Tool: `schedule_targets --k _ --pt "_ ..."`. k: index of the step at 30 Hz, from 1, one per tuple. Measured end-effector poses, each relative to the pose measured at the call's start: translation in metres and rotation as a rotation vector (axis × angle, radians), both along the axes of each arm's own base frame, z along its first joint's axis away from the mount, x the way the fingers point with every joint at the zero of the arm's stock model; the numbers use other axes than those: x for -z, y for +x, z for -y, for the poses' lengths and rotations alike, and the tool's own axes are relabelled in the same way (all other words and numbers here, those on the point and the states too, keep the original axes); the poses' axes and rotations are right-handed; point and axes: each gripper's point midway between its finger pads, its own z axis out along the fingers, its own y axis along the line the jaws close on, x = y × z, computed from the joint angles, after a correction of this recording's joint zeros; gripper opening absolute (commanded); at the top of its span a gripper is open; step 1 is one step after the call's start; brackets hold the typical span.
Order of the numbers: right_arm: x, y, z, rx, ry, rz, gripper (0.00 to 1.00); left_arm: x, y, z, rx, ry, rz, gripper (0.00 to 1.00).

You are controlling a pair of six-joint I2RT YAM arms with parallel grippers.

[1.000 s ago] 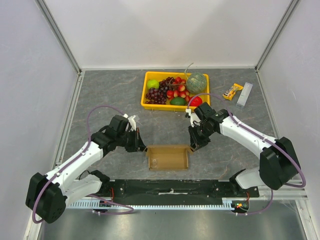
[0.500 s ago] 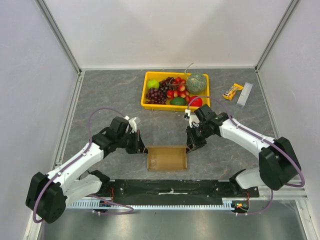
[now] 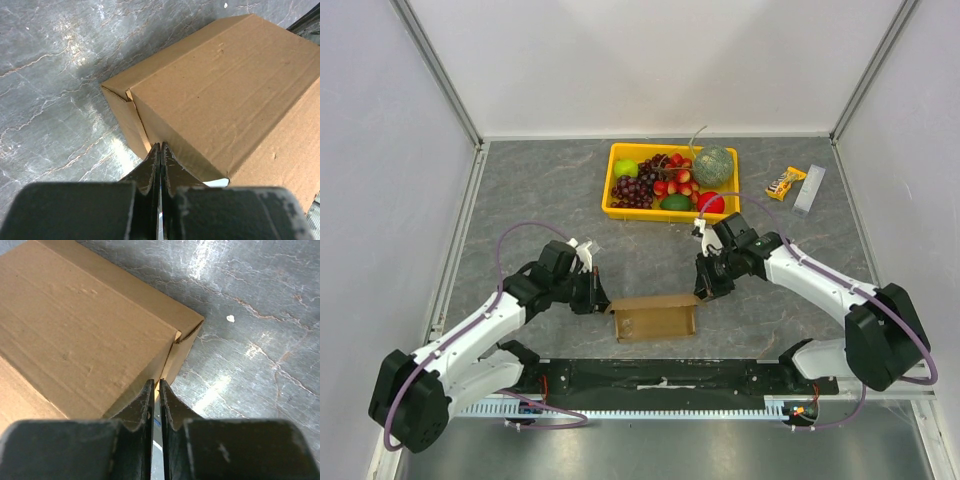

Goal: Fold the paper box

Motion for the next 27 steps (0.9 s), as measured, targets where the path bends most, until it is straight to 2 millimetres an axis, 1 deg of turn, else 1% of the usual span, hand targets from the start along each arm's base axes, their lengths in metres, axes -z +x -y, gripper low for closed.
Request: schedule_targets --k 3,11,15,18,21,25,27 --pt "0.003 -0.001 0.003 0.002 -0.011 0.013 0.13 0.001 -0.002 0.000 0.000 0.000 -0.004 0.02" --pt "0.017 -0.010 0.011 0.006 -0.042 -0.008 0.11 0.003 -0.006 -0.002 -0.020 -0.002 -0.010 0.02" --pt "0.018 -0.006 0.015 0.021 -0.065 0.018 0.10 0.005 -0.005 -0.006 -0.055 0.005 -0.002 0.02" --pt "0.015 0.000 0.022 0.050 -0.106 0.064 0.11 0.004 -0.003 -0.009 -0.086 0.014 0.011 0.02" --pt "0.005 0.011 0.031 0.096 -0.152 0.126 0.11 0.003 0.000 -0.011 -0.109 0.019 0.022 0.02" --pt "-0.028 0.041 0.031 0.165 -0.154 0.270 0.11 0.005 0.003 -0.014 -0.139 0.035 0.027 0.02" --pt "-0.051 0.055 0.027 0.188 -0.115 0.347 0.12 0.005 0.003 -0.016 -0.150 0.038 0.029 0.02"
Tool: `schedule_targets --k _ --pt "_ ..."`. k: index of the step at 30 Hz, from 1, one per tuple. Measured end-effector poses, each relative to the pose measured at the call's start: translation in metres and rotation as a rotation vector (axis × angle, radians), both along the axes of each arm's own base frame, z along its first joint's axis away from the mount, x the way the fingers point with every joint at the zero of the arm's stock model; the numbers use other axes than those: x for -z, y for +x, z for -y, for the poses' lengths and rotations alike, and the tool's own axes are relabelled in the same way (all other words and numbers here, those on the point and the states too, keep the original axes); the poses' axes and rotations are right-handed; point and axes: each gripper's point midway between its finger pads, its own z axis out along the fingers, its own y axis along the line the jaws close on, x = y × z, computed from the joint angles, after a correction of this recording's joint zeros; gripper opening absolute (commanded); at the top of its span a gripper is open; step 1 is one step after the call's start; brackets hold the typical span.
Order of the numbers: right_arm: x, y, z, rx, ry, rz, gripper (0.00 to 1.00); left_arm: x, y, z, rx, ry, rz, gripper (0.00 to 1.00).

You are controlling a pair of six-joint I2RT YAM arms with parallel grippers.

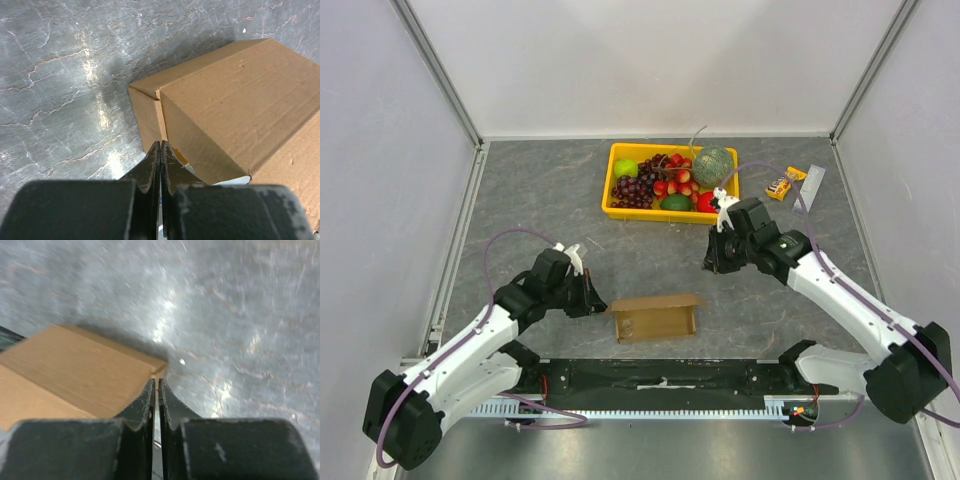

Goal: Fold the paper box

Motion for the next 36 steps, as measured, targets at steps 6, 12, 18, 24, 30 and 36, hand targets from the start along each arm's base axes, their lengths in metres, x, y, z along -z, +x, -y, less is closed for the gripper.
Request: schedule_targets --k 6,12,18,24,30,36 --pt "-0.058 0.003 -0.037 -0.127 0.240 0.147 0.10 0.001 0.002 -0.003 -0.022 0.009 0.006 0.02" --pt "-0.064 -0.025 -0.080 -0.322 0.344 0.112 0.09 0.002 0.002 -0.003 -0.024 0.011 0.000 0.02" --pt "-0.035 -0.053 -0.105 -0.430 0.320 0.037 0.09 0.006 0.000 -0.004 -0.025 0.015 -0.007 0.02" --pt "-0.009 -0.072 -0.115 -0.480 0.250 0.003 0.09 0.007 -0.001 -0.004 -0.025 0.016 -0.009 0.02" --pt "0.009 -0.084 -0.114 -0.503 0.174 0.002 0.09 0.009 -0.001 -0.004 -0.023 0.019 -0.014 0.02" --pt "0.027 -0.084 -0.105 -0.485 0.102 -0.005 0.09 0.010 -0.001 -0.004 -0.022 0.024 -0.021 0.02"
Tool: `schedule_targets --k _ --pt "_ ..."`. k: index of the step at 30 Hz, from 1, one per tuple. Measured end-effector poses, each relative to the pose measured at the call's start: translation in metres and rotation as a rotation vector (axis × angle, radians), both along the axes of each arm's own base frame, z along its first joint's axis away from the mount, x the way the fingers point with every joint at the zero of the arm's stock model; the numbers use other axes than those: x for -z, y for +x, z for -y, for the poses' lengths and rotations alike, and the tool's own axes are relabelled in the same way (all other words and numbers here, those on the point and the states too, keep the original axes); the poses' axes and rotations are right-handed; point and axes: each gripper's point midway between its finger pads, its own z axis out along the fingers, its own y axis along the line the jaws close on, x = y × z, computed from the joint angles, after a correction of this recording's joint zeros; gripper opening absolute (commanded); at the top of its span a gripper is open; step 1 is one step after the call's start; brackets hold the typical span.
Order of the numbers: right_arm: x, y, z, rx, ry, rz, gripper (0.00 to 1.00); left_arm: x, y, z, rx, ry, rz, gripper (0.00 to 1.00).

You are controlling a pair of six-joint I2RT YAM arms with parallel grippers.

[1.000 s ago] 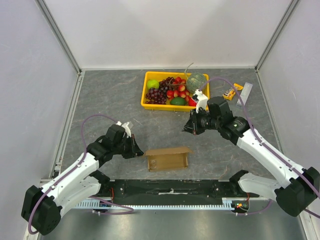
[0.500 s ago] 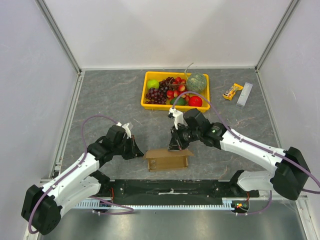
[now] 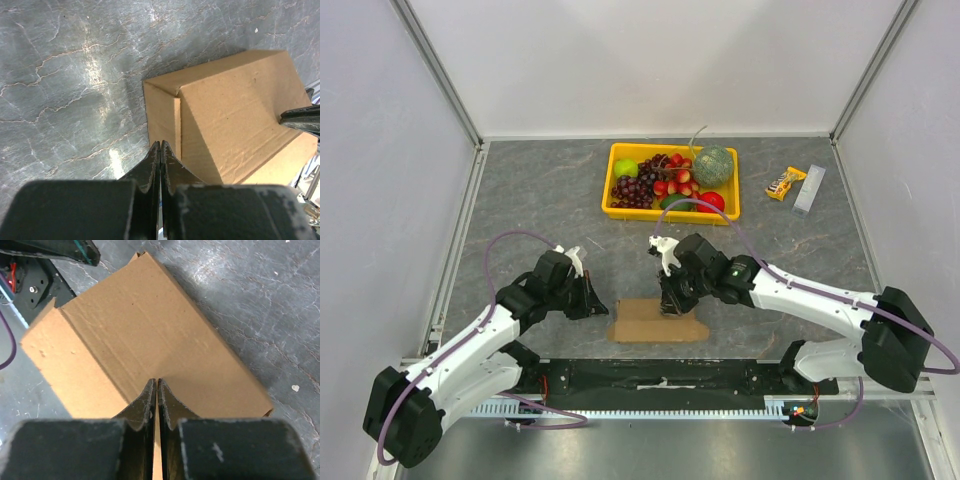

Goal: Fold the paper box

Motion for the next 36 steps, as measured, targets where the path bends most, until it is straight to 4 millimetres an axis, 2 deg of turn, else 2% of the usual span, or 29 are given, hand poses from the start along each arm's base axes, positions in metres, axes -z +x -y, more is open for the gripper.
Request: schedule_targets --k 9,17,23,28,31,36 --pt "0.022 -0.001 0.008 0.005 -0.097 0.004 0.09 0.000 0.000 0.000 -0.002 0.002 0.001 0.02" --pt "0.029 -0.002 0.009 0.009 -0.135 0.033 0.09 0.001 0.001 -0.001 -0.005 0.008 0.000 0.02" --pt "0.014 0.000 0.009 0.021 -0.100 0.069 0.10 0.001 0.001 -0.001 -0.006 0.009 0.000 0.02" --pt "-0.011 -0.008 -0.008 -0.010 0.028 0.054 0.10 0.002 0.002 -0.002 -0.010 0.013 0.003 0.02" --pt "-0.014 -0.011 -0.017 -0.027 0.063 0.038 0.10 0.002 0.002 -0.002 -0.011 0.013 0.004 0.02" --pt "-0.007 -0.017 -0.033 -0.053 0.086 0.011 0.10 0.002 0.003 -0.001 -0.010 0.011 0.007 0.02"
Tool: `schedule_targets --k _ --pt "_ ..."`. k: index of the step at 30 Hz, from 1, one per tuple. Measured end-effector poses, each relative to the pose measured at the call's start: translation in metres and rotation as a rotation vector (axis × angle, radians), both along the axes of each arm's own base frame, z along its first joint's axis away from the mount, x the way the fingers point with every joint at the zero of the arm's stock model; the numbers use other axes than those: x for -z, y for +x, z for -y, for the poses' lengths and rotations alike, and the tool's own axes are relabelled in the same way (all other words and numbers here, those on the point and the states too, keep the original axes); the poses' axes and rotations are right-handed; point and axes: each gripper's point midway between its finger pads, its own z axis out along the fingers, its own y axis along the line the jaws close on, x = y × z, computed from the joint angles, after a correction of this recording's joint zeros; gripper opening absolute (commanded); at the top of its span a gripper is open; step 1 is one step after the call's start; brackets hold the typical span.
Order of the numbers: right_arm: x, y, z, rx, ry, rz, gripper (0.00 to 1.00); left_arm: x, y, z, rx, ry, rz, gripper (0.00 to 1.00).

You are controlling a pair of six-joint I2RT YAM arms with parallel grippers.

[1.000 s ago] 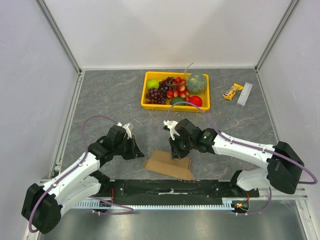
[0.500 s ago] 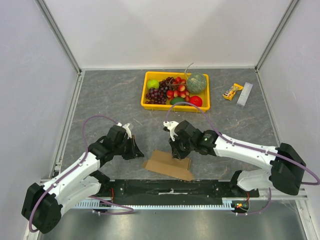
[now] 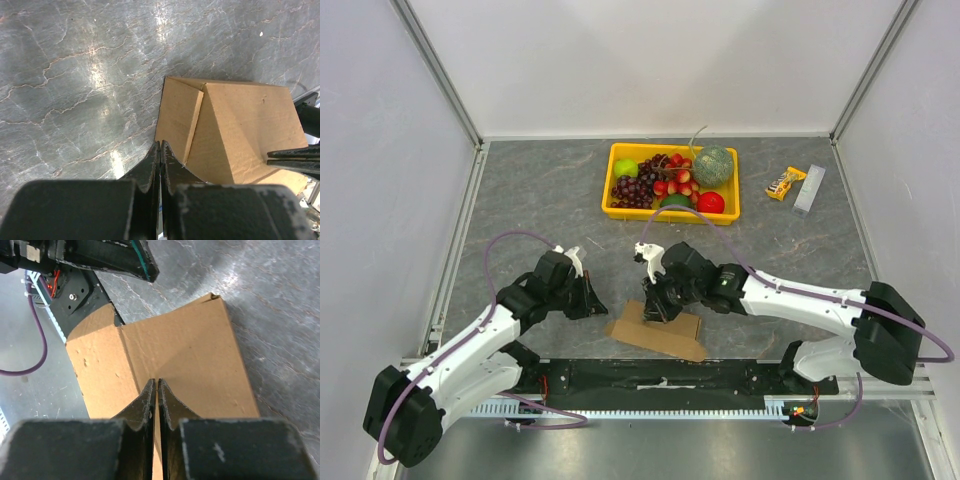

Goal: Fold the paper box

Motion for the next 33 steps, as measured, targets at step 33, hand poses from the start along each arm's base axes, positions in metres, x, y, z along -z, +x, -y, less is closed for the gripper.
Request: schedule_targets --k 33 --pt "0.050 -0.017 -0.015 -0.035 -0.150 0.031 0.19 0.007 -0.012 0.019 0.097 -0.056 -0.038 0.04"
